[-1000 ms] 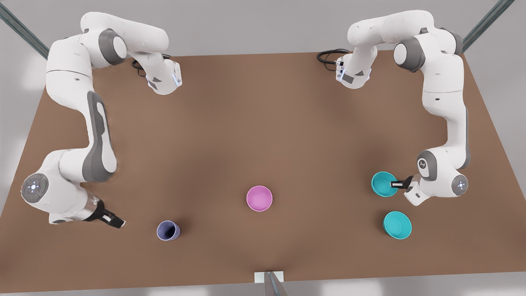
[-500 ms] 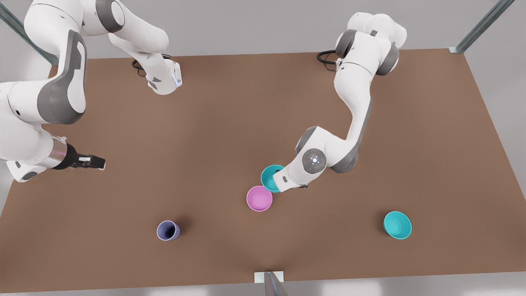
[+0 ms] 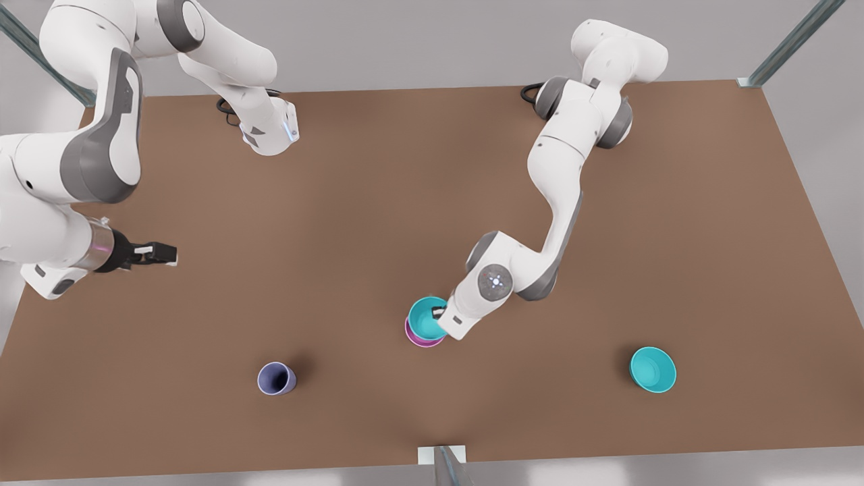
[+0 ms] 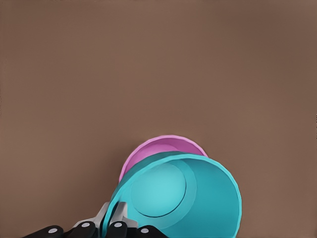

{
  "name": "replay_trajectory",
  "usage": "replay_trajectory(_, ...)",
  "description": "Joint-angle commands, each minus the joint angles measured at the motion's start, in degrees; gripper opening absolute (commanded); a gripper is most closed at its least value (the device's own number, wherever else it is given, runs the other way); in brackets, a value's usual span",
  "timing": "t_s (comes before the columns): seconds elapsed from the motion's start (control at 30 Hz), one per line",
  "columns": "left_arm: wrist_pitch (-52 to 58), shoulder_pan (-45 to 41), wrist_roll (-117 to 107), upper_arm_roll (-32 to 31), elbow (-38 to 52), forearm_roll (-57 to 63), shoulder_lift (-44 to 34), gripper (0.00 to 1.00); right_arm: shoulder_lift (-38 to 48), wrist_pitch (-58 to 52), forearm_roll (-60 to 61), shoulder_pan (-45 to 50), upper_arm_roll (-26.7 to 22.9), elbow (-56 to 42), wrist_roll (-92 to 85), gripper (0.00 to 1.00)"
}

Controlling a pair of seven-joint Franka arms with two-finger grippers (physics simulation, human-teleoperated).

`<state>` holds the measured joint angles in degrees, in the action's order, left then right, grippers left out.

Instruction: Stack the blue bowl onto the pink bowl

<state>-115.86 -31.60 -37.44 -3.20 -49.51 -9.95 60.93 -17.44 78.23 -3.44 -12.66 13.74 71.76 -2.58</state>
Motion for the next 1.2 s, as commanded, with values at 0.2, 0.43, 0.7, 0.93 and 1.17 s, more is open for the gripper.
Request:
replay_trajectory(0.2,-2.6,-0.2,-24.4,-0.5,-0.2,-0.9,0.3,0.21,6.0,6.8,1.6,-1.3,-0.1,9.1,-6.9,1.00)
replay_trajectory(0.43,-1.5,-0.3,-24.4,-0.8,-0.3,-0.9,0.8,0.21,5.6,6.8,1.6,-1.3,0.0,9.1,-6.9,1.00)
replay_trajectory(0.7,-1.5,-0.3,-24.3,-1.5,-0.3,-0.9,1.5,0.41,5.3,6.7,1.9,-1.2,0.0,9.0,-6.9,1.00)
replay_trajectory(0.93,38.6,12.3,-9.9,-1.3,-0.2,3.9,-15.7,1.00,5.1,6.7,1.9,-1.2,0.0,8.9,-6.9,1.00)
replay_trajectory(1.17,36.0,23.8,37.0,-1.3,-25.7,13.0,-46.1,1.00,5.1,6.8,1.9,-1.2,0.1,8.8,-6.9,1.00)
